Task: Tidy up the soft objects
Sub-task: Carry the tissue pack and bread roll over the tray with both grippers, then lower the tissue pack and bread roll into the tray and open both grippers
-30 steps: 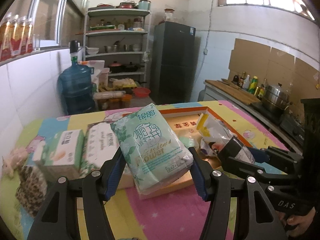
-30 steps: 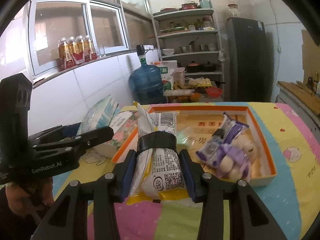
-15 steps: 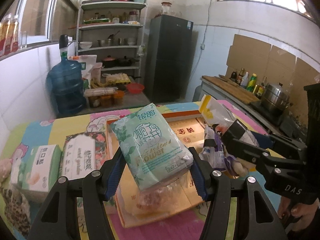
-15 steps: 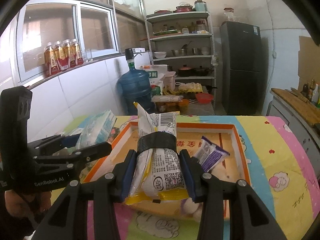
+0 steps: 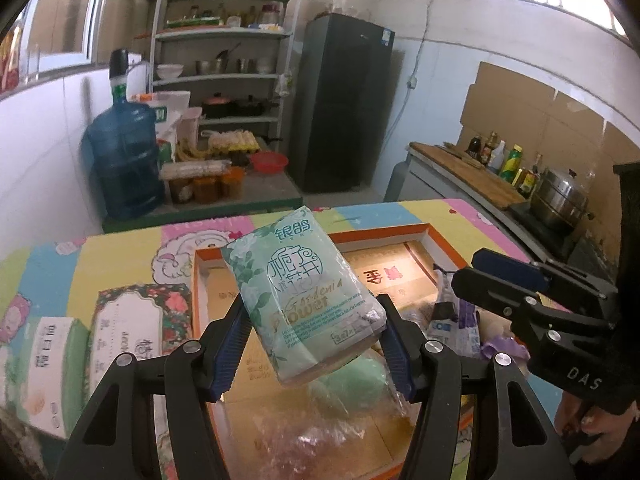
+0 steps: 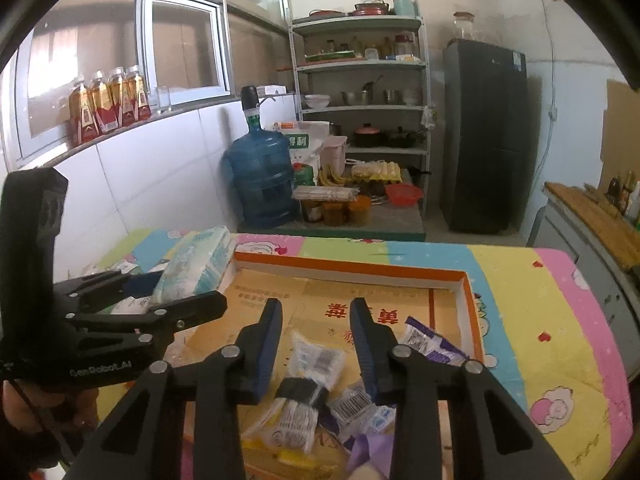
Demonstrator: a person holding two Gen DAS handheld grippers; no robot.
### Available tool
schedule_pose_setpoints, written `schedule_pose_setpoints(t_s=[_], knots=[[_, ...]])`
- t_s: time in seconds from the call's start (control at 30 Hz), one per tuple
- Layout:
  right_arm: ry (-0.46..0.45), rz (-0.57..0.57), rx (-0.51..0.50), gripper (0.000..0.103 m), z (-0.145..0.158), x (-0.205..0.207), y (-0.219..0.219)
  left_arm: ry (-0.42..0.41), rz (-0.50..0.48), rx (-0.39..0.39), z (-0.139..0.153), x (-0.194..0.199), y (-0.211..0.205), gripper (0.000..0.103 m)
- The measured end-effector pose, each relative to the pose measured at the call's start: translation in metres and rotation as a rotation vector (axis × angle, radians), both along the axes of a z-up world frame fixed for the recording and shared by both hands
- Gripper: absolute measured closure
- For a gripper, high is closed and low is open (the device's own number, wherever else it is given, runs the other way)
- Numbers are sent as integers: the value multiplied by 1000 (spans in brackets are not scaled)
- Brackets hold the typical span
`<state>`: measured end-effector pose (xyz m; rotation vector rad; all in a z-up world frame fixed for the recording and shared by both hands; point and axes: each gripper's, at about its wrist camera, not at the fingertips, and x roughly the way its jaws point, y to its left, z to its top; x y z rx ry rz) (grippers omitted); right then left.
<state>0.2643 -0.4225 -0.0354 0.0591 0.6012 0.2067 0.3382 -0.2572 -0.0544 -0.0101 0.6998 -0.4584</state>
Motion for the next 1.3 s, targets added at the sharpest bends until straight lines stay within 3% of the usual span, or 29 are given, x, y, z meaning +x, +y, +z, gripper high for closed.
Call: schedule_pose_setpoints(t_s=[0.33,0.77,0.97,1.3], knots=[[-13,2,104,67,-9,-4,-13,83,-8,15,-23,29,-11,40],[18,3,187,67,-22,-16,-24,255,-37,32,-60,58,-30,38],[29,-3,214,55,-26,-20,-25,204,-37,32,-56,48,-31,33],[10,-8,231,54,-21,-33,-23,135,-28,-1,-32,26,-19,29]])
